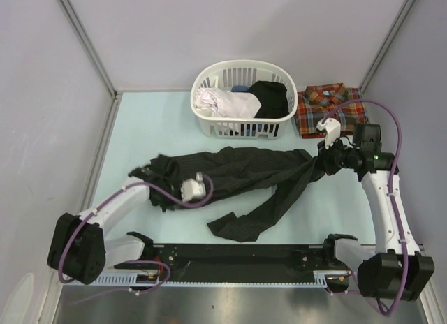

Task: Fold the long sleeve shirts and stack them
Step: Flatten the shirt out

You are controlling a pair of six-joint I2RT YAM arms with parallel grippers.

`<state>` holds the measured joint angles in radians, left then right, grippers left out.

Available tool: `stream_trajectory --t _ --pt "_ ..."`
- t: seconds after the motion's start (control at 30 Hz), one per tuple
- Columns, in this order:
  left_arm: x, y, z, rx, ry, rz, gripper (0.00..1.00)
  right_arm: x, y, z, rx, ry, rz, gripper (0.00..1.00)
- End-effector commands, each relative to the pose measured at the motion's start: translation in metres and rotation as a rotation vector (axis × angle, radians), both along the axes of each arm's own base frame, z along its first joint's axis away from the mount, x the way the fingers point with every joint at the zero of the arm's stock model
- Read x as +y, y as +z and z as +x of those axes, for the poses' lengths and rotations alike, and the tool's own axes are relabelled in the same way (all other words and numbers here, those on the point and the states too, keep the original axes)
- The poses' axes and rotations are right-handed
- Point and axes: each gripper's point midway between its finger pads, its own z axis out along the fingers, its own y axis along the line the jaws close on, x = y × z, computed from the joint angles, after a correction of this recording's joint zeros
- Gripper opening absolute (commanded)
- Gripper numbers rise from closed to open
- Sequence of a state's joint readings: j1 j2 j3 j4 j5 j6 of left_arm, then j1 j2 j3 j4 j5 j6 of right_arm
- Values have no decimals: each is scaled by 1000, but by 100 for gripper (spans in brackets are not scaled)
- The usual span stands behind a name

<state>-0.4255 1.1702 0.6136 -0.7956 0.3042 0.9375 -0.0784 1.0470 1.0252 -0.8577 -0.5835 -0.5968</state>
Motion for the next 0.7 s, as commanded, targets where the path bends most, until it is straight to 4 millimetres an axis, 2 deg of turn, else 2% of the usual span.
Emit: stream_trajectory --t 0.0,0.03,0.07,0.1,0.13,0.17,0.2,0.23,0.27,0.3,0.33,0.37,0.4,0.47,0.5,0.53,0.57,0.6,0.67 --pt "-17 126 94 -206 138 -260 0 -13 42 53 -161 -51 2 0" --pt "-15 142 110 -191 183 -319 0 -16 63 77 -208 -59 11 0" --pt "-14 162 125 -216 208 -349 0 -16 74 88 -227 -67 24 0" --pt "-16 211 148 -291 234 -412 0 -16 89 99 -251 -69 42 0" --pt "-10 223 167 -291 274 -437 0 -16 115 116 -296 -80 64 0" --pt "-13 246 176 -311 278 -489 0 -16 131 125 -320 -84 79 0" --pt "-12 289 189 -390 293 -540 0 -15 146 128 -347 -77 99 0" --pt "-6 307 196 -424 311 -569 0 -15 179 131 -408 -81 112 0" --pt "-7 322 200 -441 308 -602 0 -16 190 131 -430 -82 118 0" --pt "-9 347 200 -493 299 -628 0 -16 201 127 -449 -73 127 0" --pt "1 358 198 -517 313 -642 0 -23 208 120 -452 -87 126 0" --pt "2 371 188 -550 298 -655 0 -27 221 107 -489 -79 110 0" --pt "2 378 179 -568 273 -670 0 -27 222 96 -496 -55 100 0" --pt "10 383 164 -597 259 -684 0 -38 209 64 -490 -50 22 0" --pt "8 376 140 -608 198 -657 0 -39 202 52 -486 -40 4 0" --pt "8 368 128 -607 163 -634 0 -41 185 35 -431 -40 -9 0" --pt "6 358 113 -604 123 -611 0 -40 173 22 -440 15 -74 0" --pt "7 326 89 -571 65 -551 0 -37 151 3 -403 27 -91 0" --pt "12 291 67 -529 44 -490 0 -29 111 -30 -302 77 -105 0"
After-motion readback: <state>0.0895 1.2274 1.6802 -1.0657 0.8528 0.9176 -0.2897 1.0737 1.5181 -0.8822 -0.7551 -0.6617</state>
